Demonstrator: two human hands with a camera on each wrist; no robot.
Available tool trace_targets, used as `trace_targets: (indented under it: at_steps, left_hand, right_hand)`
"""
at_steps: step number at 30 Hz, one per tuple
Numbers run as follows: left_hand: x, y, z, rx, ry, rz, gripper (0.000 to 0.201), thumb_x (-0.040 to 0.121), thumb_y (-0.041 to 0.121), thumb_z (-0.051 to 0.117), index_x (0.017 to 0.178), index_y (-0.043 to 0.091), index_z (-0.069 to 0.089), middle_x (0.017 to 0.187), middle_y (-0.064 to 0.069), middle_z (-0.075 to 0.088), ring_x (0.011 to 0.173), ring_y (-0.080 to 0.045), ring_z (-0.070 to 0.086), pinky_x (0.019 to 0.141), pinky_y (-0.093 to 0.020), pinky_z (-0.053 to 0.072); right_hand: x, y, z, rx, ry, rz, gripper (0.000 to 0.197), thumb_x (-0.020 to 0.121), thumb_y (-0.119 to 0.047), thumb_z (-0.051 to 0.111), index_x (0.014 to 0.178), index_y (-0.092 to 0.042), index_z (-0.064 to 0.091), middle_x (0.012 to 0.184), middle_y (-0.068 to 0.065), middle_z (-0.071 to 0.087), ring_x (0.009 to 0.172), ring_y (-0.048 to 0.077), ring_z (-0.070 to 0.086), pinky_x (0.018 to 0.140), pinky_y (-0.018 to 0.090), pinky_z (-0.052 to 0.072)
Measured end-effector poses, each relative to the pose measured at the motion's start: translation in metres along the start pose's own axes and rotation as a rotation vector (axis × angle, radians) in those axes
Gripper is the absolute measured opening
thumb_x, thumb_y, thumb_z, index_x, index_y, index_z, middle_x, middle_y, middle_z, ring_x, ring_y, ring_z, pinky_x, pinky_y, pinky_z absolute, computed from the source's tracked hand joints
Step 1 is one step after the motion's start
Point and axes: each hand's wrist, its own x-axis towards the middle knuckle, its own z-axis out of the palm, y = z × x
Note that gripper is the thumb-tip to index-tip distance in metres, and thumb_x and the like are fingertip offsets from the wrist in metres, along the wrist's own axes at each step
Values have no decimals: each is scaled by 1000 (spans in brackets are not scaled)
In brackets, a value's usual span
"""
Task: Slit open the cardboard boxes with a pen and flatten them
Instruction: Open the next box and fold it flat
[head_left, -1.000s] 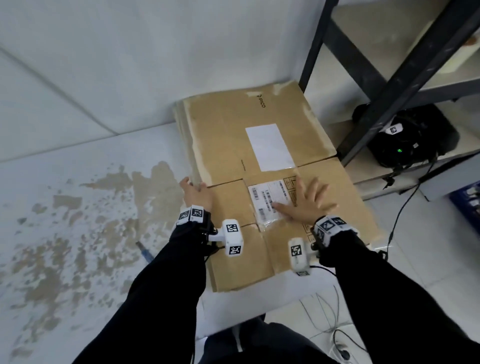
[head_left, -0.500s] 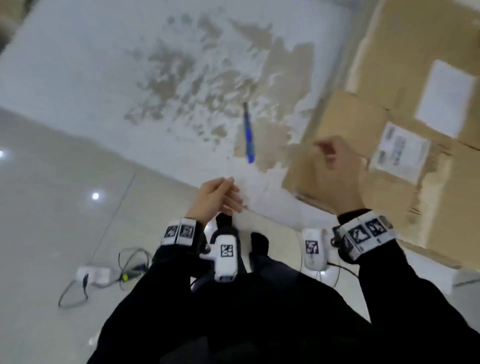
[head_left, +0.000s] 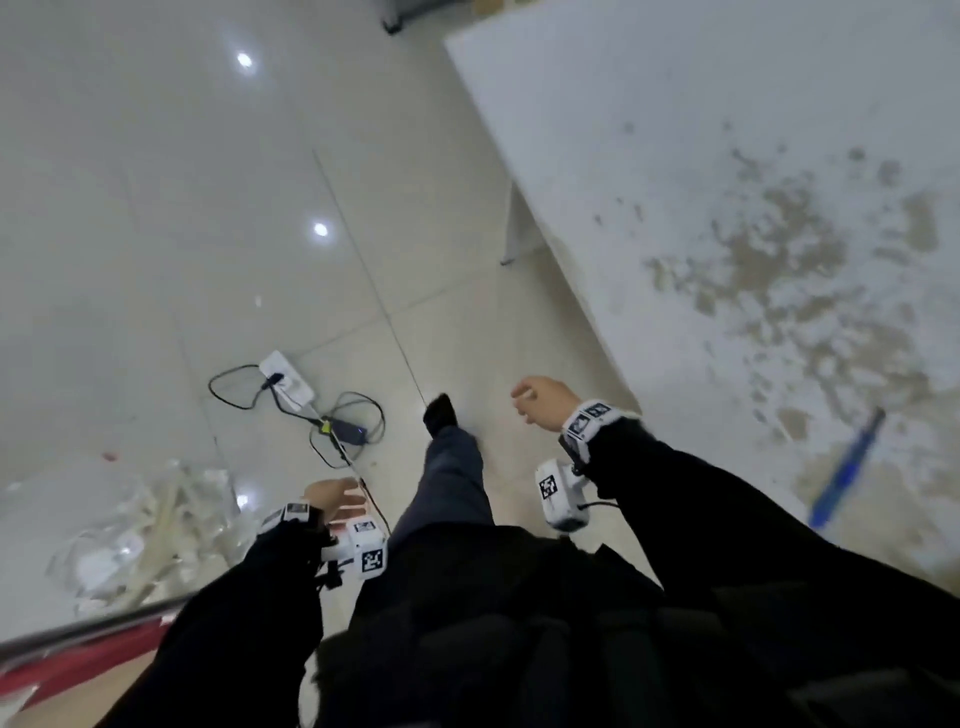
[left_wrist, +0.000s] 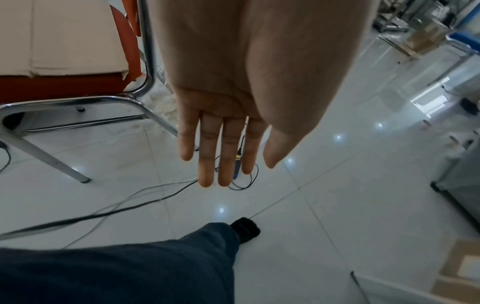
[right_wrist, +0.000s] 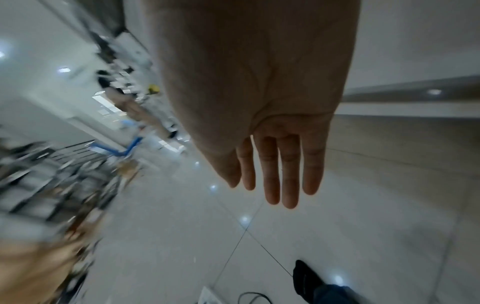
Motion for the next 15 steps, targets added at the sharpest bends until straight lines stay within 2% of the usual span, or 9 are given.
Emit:
trace_targets:
  at_steps: [2, 3, 4, 6, 8, 10, 11, 14, 15]
  left_hand:
    - [12, 37, -33, -60, 25, 11, 24, 99, 16, 44, 79, 8, 53, 81, -9, 56, 66, -20, 53, 53, -25, 25]
    - [18, 56, -47, -91, 46, 21, 19, 98, 13, 45, 84, 5, 55, 80, -11, 57, 65, -20, 53, 55, -25, 30]
    - [21, 76, -61, -114, 66, 47, 14, 97, 11, 46, 93, 2, 56, 77, -11, 57, 64, -21, 54, 57, -26, 34]
    - [28, 122, -83, -146, 62, 107, 17, 98, 10, 44, 109, 2, 54, 77, -12, 58, 63, -23, 55, 61, -31, 41]
    - [34, 171, -99, -190, 4, 149, 25, 101, 10, 41, 122, 1, 52, 98, -20, 62, 80, -30, 62, 74, -38, 48]
    - [45, 217, -110, -205, -32, 184, 32, 101, 13, 42, 128, -2, 51, 119, -23, 61, 100, -34, 62, 84, -39, 47]
    - [51, 239, -113, -198, -48, 205, 33, 100, 15, 43, 128, -1, 51, 118, -20, 62, 98, -31, 62, 81, -37, 47]
    - [66, 303, -120, -181, -80, 254, 31, 99, 17, 45, 124, 1, 54, 93, -10, 66, 77, -23, 62, 64, -29, 45]
    - [70, 324, -122, -168, -86, 262, 29, 98, 18, 46, 121, 2, 55, 91, -10, 65, 74, -21, 62, 62, -28, 43]
  right_hand:
    - [32, -23, -10, 204, 10, 108, 17, 96, -14, 47, 108, -9, 57, 82, 8, 60, 67, 22, 56, 56, 26, 42]
    - [45, -32, -15, 276, 16, 166, 12, 97, -15, 45, 101, -10, 55, 76, 5, 56, 61, 18, 52, 54, 25, 39]
    - [55, -41, -20, 328, 26, 216, 11, 98, -15, 43, 96, -11, 53, 74, 5, 54, 59, 16, 51, 54, 25, 39]
    - [75, -58, -29, 409, 55, 298, 10, 99, -17, 43, 99, -11, 51, 75, 5, 54, 61, 16, 52, 56, 26, 40]
    - [93, -77, -38, 472, 89, 383, 11, 99, -16, 43, 104, -10, 50, 76, 6, 54, 62, 17, 52, 57, 27, 41]
    - [111, -97, -45, 555, 103, 470, 12, 98, -12, 42, 104, -5, 50, 77, 9, 54, 62, 19, 52, 57, 29, 41]
    - [122, -109, -50, 606, 101, 498, 14, 99, -10, 41, 106, -3, 50, 79, 10, 55, 63, 20, 51, 57, 29, 40]
    - [161, -150, -67, 700, 107, 508, 24, 100, -10, 39, 121, -4, 50, 101, 15, 59, 65, 19, 50, 55, 29, 38]
    - [176, -167, -74, 687, 106, 504, 23, 100, -12, 39, 119, -5, 50, 100, 13, 60, 65, 18, 51, 54, 29, 38]
